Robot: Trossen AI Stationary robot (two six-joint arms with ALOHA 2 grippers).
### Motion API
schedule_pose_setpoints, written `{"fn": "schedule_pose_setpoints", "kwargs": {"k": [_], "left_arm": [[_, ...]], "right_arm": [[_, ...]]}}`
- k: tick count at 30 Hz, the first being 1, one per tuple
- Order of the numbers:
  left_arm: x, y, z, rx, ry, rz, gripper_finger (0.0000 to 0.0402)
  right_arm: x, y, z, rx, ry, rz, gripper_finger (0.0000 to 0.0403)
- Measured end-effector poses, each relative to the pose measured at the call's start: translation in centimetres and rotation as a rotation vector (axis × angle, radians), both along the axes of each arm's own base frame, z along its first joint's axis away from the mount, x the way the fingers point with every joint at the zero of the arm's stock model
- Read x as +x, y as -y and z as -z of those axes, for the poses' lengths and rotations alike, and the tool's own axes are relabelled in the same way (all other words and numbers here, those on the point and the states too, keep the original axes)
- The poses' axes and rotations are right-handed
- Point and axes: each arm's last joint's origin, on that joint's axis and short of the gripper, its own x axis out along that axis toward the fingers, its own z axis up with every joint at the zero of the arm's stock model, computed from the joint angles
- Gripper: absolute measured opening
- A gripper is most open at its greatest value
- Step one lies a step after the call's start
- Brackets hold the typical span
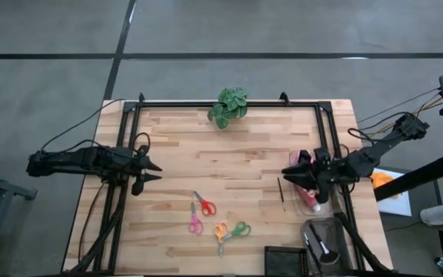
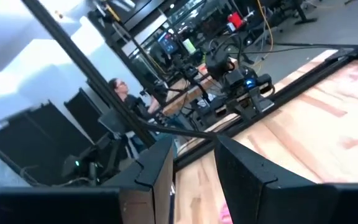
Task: Pick & Place Paint Supplies
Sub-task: Put the black paint brush into the gray bin
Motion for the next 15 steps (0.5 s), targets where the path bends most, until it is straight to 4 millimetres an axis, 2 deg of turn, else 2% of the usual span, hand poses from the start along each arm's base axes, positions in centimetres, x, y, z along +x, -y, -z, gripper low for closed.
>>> {"fn": "schedule_pose_setpoints", "kwargs": {"k": [8, 15], "left_arm": [[0.0, 0.0, 0.0, -0.002, 0.000, -0.002, 0.0149], [0.0, 0.0, 0.0, -0.002, 0.000, -0.002, 0.0149]], "right_arm": [[1.4, -0.5, 0.5, 0.172, -0.105, 0.021, 0.0116], [2.7, -1.3, -0.3, 0.248, -0.453, 0.118, 0.0116]]}}
